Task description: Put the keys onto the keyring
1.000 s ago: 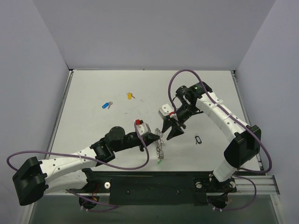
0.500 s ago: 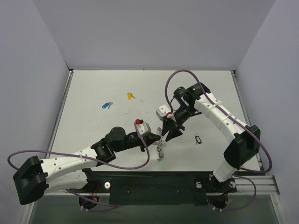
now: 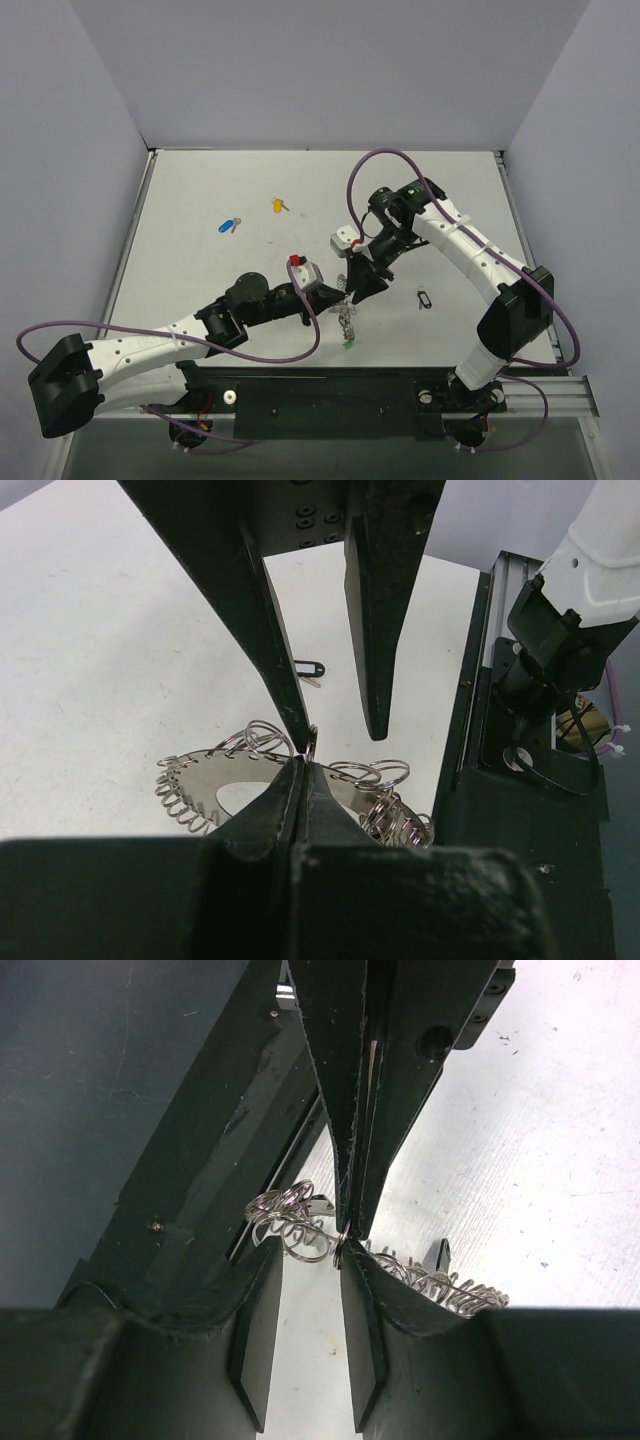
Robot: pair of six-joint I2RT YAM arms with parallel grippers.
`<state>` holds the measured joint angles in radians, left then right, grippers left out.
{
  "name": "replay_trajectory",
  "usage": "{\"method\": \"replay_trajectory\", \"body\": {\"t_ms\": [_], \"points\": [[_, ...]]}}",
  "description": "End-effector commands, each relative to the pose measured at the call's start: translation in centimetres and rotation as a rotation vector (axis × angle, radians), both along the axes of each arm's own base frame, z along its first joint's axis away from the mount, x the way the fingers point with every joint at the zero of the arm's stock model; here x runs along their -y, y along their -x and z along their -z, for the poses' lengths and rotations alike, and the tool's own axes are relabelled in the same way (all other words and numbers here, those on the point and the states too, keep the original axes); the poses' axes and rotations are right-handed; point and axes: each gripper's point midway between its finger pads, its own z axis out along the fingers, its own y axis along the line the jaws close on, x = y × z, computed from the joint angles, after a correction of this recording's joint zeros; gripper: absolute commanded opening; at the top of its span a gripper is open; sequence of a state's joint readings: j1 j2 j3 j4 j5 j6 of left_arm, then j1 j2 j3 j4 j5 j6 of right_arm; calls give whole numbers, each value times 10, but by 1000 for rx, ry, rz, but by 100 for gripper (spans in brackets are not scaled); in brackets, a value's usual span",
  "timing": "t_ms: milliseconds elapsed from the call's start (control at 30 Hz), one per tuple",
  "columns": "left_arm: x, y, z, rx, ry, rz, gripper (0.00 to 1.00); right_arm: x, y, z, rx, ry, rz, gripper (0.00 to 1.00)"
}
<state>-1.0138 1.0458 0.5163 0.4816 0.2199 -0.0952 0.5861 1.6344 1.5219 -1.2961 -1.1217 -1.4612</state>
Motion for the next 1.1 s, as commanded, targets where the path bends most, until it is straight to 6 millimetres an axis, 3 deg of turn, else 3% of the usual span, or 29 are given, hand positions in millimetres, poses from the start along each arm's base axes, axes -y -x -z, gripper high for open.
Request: {"method": "replay_trajectory", "body": {"t_ms": [0,333,500,833,933,1067], "points": [[3,-4,-35,56,113,-14,0,6,18,-6,-93,48,3,24],[3,-4,-38,52,122,-18,0,5,14,-1,-78,65,31,13],[2,-4,-39,49,125,-18,0,5,12,1,-76,71,45,0],[2,-2,-40,42,137,-13,0,4,10,2,-81,78,64,0],[1,-1,-40,39,138,-15,0,4,11,1,-79,76,65,8],[1,-1,-38,35,136,-15,0,5,11,2,-76,80,68,9]]}}
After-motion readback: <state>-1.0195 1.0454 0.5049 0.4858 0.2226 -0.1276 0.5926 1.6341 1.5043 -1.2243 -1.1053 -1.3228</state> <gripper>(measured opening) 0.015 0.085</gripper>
